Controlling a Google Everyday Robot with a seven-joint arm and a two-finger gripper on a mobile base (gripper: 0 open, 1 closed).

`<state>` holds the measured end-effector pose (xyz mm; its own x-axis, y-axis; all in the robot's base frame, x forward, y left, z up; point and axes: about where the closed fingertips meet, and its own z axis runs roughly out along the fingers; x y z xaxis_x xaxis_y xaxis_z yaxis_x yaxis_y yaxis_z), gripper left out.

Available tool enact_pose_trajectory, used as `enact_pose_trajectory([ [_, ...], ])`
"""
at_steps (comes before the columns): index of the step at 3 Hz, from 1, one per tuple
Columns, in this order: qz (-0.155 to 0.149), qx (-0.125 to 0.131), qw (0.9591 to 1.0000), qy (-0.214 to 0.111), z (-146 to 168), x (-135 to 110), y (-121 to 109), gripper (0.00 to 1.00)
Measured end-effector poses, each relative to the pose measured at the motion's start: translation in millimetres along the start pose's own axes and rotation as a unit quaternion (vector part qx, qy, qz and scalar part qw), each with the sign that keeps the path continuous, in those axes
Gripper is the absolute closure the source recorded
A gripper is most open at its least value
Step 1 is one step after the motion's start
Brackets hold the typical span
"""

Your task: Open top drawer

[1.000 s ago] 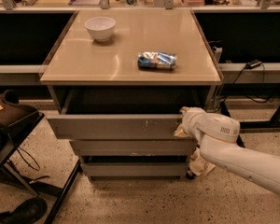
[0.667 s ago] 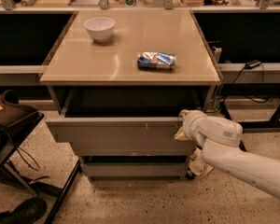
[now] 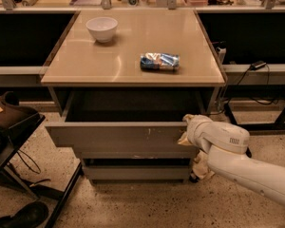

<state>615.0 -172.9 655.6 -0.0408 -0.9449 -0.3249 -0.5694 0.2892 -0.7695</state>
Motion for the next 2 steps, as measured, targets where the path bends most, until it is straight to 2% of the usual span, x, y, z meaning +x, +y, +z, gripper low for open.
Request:
enact_pose_trajectory([
  [2, -0.005, -0.004, 0.9999, -0.008, -23, 2, 16, 1.00],
])
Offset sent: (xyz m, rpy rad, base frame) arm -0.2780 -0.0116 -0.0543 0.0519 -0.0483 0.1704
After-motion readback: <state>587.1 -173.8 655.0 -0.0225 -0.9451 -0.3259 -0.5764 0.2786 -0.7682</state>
